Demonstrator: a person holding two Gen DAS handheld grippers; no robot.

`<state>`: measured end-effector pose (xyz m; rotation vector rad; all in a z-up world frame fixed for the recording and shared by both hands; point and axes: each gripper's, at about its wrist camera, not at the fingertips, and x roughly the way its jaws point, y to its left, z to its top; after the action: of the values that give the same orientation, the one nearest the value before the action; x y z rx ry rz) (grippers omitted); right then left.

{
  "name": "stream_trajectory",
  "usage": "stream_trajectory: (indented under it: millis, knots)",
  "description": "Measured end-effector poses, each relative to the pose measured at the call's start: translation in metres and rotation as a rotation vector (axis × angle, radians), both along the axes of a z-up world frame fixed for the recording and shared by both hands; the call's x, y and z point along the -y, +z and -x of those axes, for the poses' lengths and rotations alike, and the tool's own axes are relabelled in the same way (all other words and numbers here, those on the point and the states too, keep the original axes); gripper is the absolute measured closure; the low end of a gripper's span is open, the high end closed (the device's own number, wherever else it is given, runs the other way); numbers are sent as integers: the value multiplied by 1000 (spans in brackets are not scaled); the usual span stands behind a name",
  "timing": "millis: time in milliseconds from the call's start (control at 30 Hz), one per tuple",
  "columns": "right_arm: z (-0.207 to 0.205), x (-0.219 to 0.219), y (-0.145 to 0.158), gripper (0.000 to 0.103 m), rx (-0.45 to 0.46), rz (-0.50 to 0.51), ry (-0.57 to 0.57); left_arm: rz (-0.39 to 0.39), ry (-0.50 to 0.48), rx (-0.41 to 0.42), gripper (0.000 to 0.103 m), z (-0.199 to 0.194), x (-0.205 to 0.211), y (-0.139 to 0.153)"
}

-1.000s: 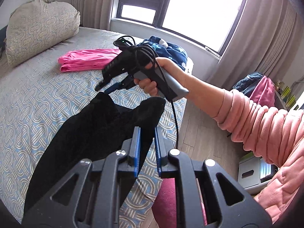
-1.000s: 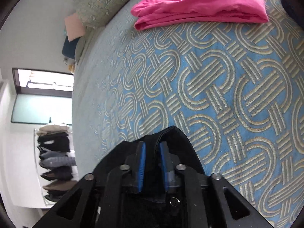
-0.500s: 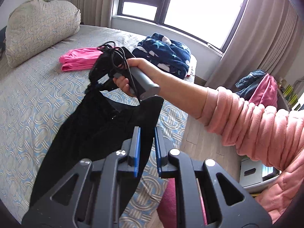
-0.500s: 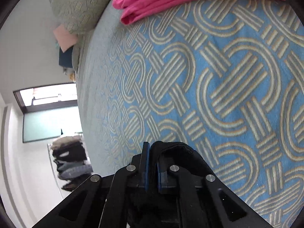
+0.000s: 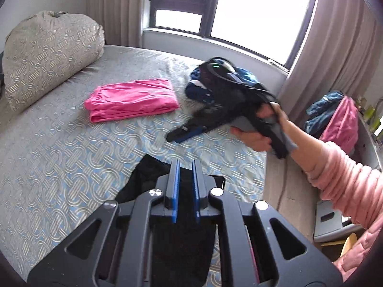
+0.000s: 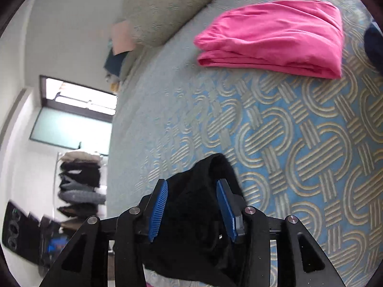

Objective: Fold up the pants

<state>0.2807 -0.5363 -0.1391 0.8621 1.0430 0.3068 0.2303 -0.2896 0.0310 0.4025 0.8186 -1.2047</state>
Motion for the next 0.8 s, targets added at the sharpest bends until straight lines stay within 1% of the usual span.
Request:
stream_trajectory:
  millis: [33, 100, 133, 167, 200, 233, 267, 300, 333, 367, 467, 500, 567, 600, 633, 700, 767, 800]
  knots:
    - [2, -6, 1, 55, -3, -14, 35, -2, 3, -15, 91, -1, 0, -3]
    - [6, -22, -5, 55, -33, 18, 101, -7, 9, -59, 91, 0, -4, -13]
    - [7, -29, -8, 55, -29, 37, 137, -22, 28, -66, 85, 2, -10, -22]
    - [13, -41, -12, 55, -14, 60, 189, -44, 33, -69, 69, 4, -15, -30]
    - [16, -50, -15, 55, 3, 81, 235, -72, 40, -70, 59, 6, -19, -39]
    - [19, -57, -18, 55, 10, 100, 261, -108, 66, -68, 41, 7, -28, -52]
    - [20, -64, -21, 55, 9, 129, 277, -125, 88, -75, 37, 7, -35, -62]
    - [20, -70, -24, 55, 4, 161, 284, -144, 102, -97, 37, 5, -41, -72]
    - [18, -74, -25, 55, 6, 185, 298, -179, 122, -138, 37, 3, -48, -86]
    - [16, -81, -24, 55, 20, 212, 335, -194, 141, -162, 37, 0, -53, -93]
    - [3, -97, -19, 54, 78, 318, 455, -195, 183, -250, 35, -6, -68, -115]
    - [-3, -102, -17, 49, 84, 343, 488, -196, 190, -283, 33, -10, -71, -124]
    - [-14, -113, -15, 42, 80, 364, 542, -222, 230, -287, 33, -16, -71, -137]
    - [-17, -117, -14, 38, 79, 366, 554, -233, 247, -290, 33, -21, -71, -143]
    - [-22, -121, -12, 36, 82, 371, 563, -233, 261, -300, 33, -27, -70, -149]
    - [-28, -125, -8, 21, 102, 401, 568, -212, 300, -333, 33, -40, -69, -155]
    - [-26, -124, -5, 19, 111, 453, 545, -182, 297, -384, 33, -48, -68, -157]
    - [-30, -122, -8, 19, 89, 458, 539, -170, 290, -394, 33, -50, -66, -156]
